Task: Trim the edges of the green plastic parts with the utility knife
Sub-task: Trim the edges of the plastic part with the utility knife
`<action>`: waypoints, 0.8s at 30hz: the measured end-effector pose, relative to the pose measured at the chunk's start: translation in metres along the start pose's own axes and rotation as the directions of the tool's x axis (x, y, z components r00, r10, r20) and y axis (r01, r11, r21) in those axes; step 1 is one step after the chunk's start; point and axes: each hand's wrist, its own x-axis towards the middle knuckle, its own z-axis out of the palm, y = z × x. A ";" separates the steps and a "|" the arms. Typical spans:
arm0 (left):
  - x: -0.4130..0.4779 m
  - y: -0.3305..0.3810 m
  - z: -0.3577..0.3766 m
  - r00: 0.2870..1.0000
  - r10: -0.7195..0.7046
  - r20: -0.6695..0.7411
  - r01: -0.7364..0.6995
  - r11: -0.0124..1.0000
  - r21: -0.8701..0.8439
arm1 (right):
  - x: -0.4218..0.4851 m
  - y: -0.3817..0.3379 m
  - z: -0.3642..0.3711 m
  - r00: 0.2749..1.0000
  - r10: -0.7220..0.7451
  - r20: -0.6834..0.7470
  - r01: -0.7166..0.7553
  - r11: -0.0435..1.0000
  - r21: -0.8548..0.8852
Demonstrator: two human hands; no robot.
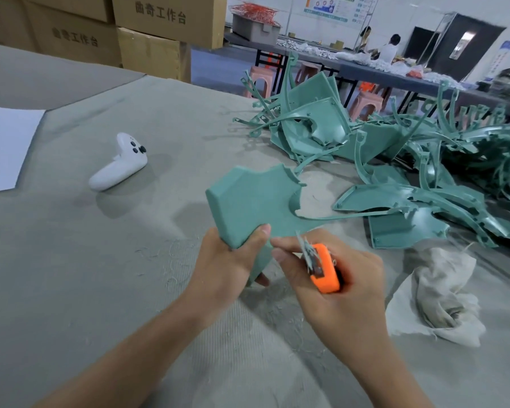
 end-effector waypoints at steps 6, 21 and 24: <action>0.002 0.003 -0.002 0.996 -0.091 0.018 0.092 0.984 -0.155 | 0.003 -0.003 0.003 0.991 0.127 -0.030 -0.129 0.989 -0.071; -0.001 0.007 -0.003 0.999 0.028 0.040 -0.022 0.992 -0.128 | 0.012 0.012 -0.009 0.645 0.744 0.173 -0.745 0.560 0.363; -0.001 0.006 -0.003 0.998 0.056 0.027 -0.053 0.994 -0.094 | 0.012 0.011 -0.009 0.586 0.739 0.333 -0.773 0.386 0.502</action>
